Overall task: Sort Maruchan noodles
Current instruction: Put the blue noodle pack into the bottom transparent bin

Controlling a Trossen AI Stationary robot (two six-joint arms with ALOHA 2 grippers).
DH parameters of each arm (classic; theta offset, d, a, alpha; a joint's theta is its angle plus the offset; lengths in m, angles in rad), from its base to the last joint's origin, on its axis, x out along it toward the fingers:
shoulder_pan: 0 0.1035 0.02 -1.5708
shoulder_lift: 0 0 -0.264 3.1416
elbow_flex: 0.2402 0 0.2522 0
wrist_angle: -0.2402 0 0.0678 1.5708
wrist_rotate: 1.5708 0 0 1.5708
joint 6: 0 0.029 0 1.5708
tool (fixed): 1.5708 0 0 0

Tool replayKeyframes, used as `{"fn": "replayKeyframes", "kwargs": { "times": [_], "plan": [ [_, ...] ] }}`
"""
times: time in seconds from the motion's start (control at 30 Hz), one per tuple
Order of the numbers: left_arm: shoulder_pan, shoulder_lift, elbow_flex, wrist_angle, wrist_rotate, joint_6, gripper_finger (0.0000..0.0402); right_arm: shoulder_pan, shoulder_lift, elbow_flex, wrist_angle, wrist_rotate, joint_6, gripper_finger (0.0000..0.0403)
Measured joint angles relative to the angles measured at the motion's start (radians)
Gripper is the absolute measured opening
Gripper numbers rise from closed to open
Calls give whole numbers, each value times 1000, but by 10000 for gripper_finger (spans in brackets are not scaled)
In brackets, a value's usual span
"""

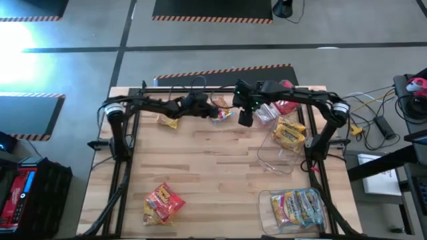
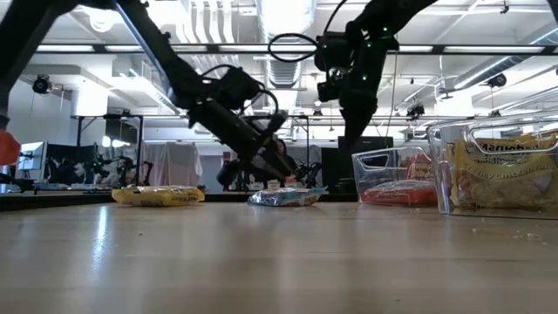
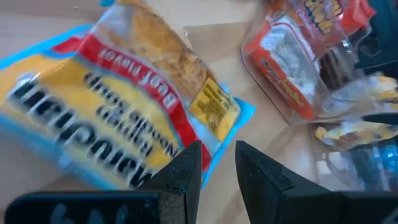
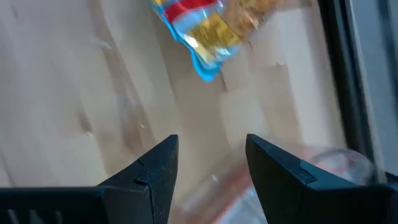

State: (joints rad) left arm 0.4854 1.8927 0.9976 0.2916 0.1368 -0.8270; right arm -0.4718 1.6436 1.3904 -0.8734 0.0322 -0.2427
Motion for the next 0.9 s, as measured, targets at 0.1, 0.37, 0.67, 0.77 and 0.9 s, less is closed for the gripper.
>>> {"fn": "replayKeyframes", "kwargs": {
  "times": [0.1,0.37,0.67,0.77,0.9],
  "plan": [
    [1,46,74,-55,-21,28,80,-3,8,26,-54,31,-47,176],
    [3,117,254,-383,-52,141,80,-26,-17,30,-71,40,-134,176],
    [-13,155,439,-790,13,433,80,-59,-30,29,-54,41,-203,176],
    [-24,155,466,-899,28,608,80,-63,-29,29,-40,41,-225,176],
    [-31,155,475,-977,90,814,80,-62,-26,28,-2,39,-272,176]
  ]
}}
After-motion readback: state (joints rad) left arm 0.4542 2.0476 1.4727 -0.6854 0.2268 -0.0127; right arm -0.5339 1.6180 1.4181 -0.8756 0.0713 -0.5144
